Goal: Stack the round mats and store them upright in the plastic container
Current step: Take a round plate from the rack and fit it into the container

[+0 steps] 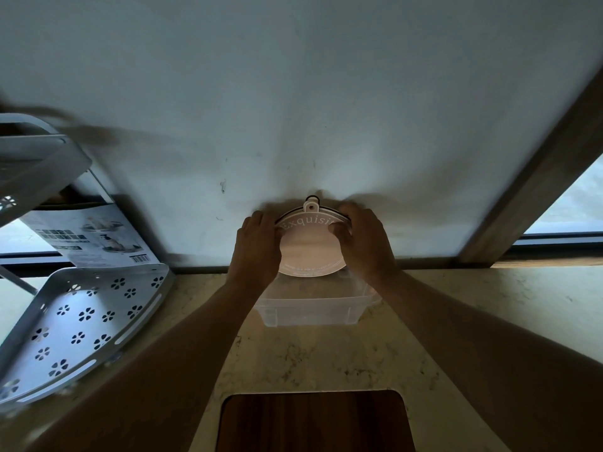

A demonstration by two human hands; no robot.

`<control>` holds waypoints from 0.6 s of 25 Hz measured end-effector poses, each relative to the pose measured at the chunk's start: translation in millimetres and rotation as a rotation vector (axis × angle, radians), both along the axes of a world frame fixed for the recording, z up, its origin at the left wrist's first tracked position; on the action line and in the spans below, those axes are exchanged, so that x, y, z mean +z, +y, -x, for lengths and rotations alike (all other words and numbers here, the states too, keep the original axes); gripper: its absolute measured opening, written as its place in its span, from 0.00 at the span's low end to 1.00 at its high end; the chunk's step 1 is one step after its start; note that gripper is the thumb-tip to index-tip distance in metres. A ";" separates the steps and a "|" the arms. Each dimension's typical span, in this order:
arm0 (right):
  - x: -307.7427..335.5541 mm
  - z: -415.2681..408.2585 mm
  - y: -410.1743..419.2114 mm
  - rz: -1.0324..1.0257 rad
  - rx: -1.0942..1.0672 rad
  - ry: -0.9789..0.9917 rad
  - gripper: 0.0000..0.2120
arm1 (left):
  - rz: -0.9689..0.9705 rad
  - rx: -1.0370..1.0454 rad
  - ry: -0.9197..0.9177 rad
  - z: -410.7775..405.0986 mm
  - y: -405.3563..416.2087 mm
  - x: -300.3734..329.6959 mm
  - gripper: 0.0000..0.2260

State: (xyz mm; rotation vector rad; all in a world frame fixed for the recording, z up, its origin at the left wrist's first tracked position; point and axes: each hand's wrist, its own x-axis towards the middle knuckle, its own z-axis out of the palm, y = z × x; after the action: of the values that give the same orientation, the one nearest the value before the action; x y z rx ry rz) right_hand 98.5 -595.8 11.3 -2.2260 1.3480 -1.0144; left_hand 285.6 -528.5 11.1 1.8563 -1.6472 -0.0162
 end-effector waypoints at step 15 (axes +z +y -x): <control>2.2 -3.2 2.5 -0.081 0.025 -0.095 0.04 | -0.045 -0.007 -0.004 4.4 0.8 0.6 0.07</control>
State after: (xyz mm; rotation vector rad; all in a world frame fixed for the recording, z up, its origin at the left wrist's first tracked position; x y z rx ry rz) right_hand 101.7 -593.3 13.5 -2.1031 1.2944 -1.0249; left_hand 281.3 -527.7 11.7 1.8854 -1.6691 -0.0527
